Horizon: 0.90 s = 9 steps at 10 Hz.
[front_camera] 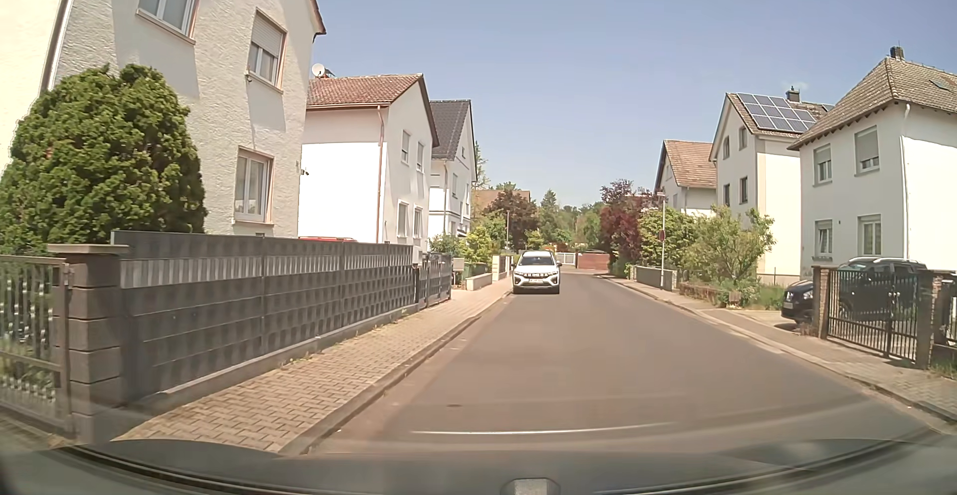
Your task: Follow the waypoints while adhering to traffic rules and regulations
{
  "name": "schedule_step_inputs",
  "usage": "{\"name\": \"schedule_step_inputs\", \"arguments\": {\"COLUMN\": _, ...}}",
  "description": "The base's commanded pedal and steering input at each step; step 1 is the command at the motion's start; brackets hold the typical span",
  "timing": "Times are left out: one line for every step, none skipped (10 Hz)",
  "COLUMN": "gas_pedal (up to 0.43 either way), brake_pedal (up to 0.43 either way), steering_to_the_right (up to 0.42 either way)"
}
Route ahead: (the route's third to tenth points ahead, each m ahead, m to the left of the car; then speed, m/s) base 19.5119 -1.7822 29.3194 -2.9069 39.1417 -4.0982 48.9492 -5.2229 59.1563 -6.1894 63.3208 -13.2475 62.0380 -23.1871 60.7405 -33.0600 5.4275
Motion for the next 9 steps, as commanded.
{"name": "schedule_step_inputs", "arguments": {"gas_pedal": 0.0, "brake_pedal": 0.0, "steering_to_the_right": 0.053}}
{"name": "schedule_step_inputs", "arguments": {"gas_pedal": 0.0, "brake_pedal": 0.0, "steering_to_the_right": 0.057}}
{"name": "schedule_step_inputs", "arguments": {"gas_pedal": 0.0, "brake_pedal": 0.018, "steering_to_the_right": 0.06}}
{"name": "schedule_step_inputs", "arguments": {"gas_pedal": 0.0, "brake_pedal": 0.043, "steering_to_the_right": 0.059}}
{"name": "schedule_step_inputs", "arguments": {"gas_pedal": 0.0, "brake_pedal": 0.061, "steering_to_the_right": 0.059}}
{"name": "schedule_step_inputs", "arguments": {"gas_pedal": 0.0, "brake_pedal": 0.067, "steering_to_the_right": 0.059}}
{"name": "schedule_step_inputs", "arguments": {"gas_pedal": 0.0, "brake_pedal": 0.079, "steering_to_the_right": 0.059}}
{"name": "schedule_step_inputs", "arguments": {"gas_pedal": 0.0, "brake_pedal": 0.085, "steering_to_the_right": 0.057}}
{"name": "schedule_step_inputs", "arguments": {"gas_pedal": 0.0, "brake_pedal": 0.091, "steering_to_the_right": 0.053}}
